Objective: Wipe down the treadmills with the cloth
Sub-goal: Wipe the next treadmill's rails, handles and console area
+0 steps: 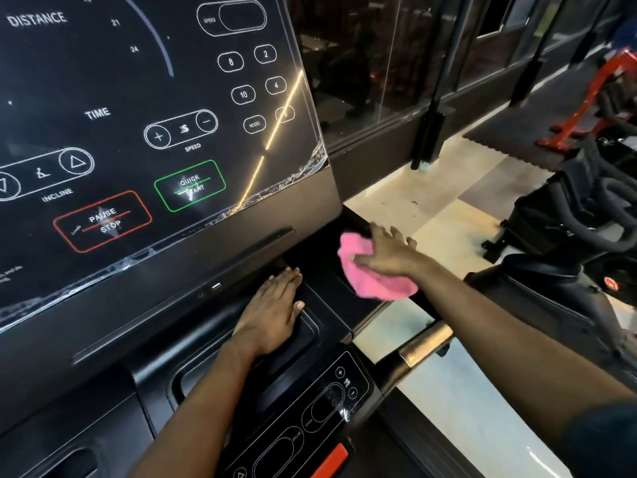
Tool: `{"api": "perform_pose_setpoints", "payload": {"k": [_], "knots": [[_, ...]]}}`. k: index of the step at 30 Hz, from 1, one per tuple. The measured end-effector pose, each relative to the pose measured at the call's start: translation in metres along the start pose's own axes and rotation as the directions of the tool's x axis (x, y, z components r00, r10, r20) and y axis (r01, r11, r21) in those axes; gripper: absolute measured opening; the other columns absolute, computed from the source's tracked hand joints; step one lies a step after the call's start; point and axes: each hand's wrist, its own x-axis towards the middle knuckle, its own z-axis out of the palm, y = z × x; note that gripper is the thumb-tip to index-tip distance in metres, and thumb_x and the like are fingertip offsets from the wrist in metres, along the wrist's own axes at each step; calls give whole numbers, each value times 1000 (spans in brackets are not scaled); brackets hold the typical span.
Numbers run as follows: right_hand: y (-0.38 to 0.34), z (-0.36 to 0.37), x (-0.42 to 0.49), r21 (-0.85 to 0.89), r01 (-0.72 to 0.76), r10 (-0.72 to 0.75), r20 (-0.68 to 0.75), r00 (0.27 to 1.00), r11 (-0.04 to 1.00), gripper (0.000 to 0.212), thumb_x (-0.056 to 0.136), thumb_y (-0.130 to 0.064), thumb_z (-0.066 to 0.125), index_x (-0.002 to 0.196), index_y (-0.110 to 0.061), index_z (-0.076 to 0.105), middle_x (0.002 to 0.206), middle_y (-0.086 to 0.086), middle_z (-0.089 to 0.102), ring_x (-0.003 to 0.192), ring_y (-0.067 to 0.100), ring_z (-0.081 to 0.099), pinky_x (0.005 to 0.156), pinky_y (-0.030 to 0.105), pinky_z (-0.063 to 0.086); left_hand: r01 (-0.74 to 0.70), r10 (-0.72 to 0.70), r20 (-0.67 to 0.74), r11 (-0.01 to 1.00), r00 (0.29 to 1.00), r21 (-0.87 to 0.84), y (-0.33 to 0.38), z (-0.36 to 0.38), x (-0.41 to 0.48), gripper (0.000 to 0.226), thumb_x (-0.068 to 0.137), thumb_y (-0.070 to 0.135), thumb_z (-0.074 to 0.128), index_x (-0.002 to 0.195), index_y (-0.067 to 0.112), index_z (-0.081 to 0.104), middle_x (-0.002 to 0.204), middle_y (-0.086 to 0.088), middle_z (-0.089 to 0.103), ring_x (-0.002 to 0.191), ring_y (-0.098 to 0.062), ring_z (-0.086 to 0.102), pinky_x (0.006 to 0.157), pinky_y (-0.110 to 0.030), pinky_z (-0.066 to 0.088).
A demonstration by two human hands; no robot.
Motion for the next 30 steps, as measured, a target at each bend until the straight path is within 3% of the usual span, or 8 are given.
{"api": "perform_pose_setpoints", "payload": {"k": [3,5,8,13,16,20,24,30], "knots": [[6,34,-1,-107,67,-82,-144,986,992,37,94,-35,60,118,-9,67,121,12,69,117,32,60,98,40,47,1,-1,-4,1000,1000,-10,0,1,1,81,93,56,1,159,14,22,168,0,15,155,-13,6,125,-31,-4],[10,46,0,-209,140,-117,115,986,968,33,101,-28,48,112,-9,73,116,9,73,110,31,64,95,33,49,1,-1,-15,1000,1000,-9,-1,1,1,81,93,56,1,160,15,21,168,1,13,155,-11,3,125,-30,-5],[13,51,16,-262,122,-2,417,909,957,49,110,-28,28,157,-16,37,161,5,37,145,30,37,118,32,30,4,-4,-7,1000,1000,3,-2,3,0,80,93,56,0,161,16,17,169,3,10,155,-10,0,124,-28,-8],[-17,46,34,-507,221,52,469,882,833,52,109,-15,25,161,-8,19,167,11,21,151,29,26,119,37,22,5,-5,-4,1000,1000,-9,-2,3,1,79,94,56,0,161,17,16,169,3,9,155,-9,-1,124,-28,-9],[-21,42,38,-400,249,20,559,829,882,42,101,-5,44,141,5,52,140,21,58,115,25,64,100,32,49,3,-3,0,1000,1000,-9,-3,4,1,79,95,57,0,161,17,16,169,3,8,154,-8,-3,124,-29,-9],[5,58,68,-176,384,-169,682,711,906,21,67,9,84,83,13,72,86,25,71,73,17,73,73,20,53,6,-6,-8,1000,1000,-4,-2,5,1,79,95,57,0,161,17,16,169,3,8,155,-9,-3,124,-29,-9],[-8,54,44,-267,209,-48,505,862,941,42,102,-4,45,144,-1,50,148,18,51,135,30,49,112,34,37,-5,5,-10,1000,1000,4,-5,6,1,78,95,56,1,161,16,16,169,3,8,155,-9,-3,123,-28,-11],[-24,46,28,-310,64,73,412,908,949,42,109,-18,36,145,-4,50,153,17,46,139,35,45,116,43,34,-16,16,-7,999,1000,-37,-7,7,3,71,100,53,12,160,15,18,169,2,10,155,-10,-1,126,-33,-3]]}}
